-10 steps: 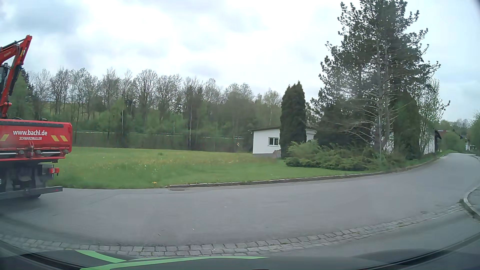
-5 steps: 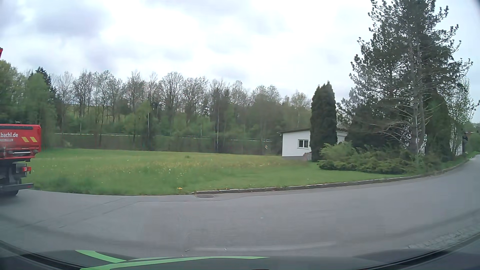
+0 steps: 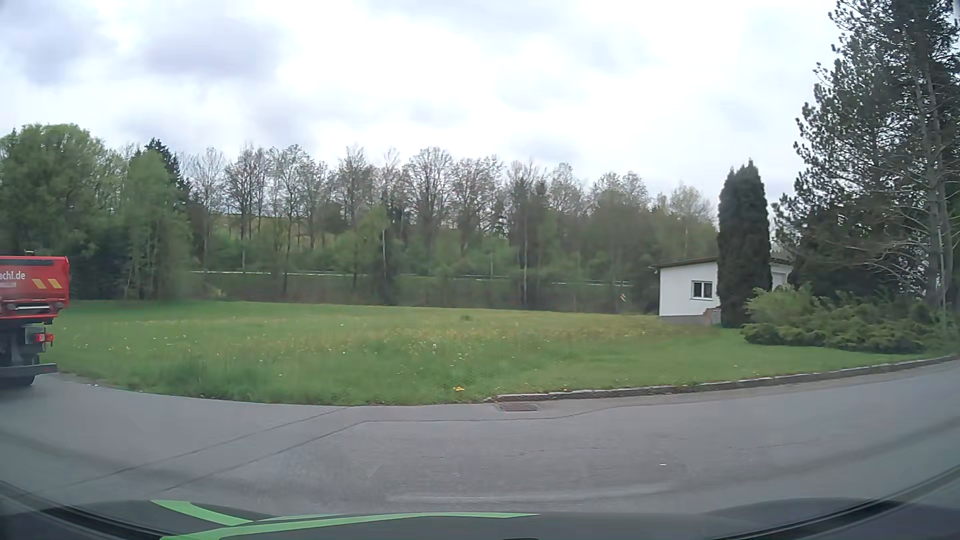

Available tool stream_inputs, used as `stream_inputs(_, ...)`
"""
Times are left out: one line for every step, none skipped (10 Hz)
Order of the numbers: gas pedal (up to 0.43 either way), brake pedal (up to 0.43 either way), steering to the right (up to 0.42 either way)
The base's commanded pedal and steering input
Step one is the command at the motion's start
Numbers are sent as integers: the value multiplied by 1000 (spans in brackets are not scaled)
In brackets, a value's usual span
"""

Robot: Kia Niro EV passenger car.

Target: Follow the waypoints while adhering to traffic rules and regulations

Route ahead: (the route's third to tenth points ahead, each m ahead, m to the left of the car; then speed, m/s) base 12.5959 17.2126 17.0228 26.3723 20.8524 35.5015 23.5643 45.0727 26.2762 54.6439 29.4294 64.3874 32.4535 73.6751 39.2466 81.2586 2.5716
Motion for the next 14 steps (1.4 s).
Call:
stream_inputs(0, 0, -592)
stream_inputs(0, 0, -598)
stream_inputs(0, 0, -600)
stream_inputs(0, 0, -601)
stream_inputs(0, 0, -601)
stream_inputs(20, 0, -596)
stream_inputs(110, 0, -593)
stream_inputs(110, 0, -592)
stream_inputs(110, 0, -591)
stream_inputs(110, 0, -584)
stream_inputs(138, 0, -570)
stream_inputs(150, 0, -558)
stream_inputs(150, 0, -550)
stream_inputs(157, 0, -540)
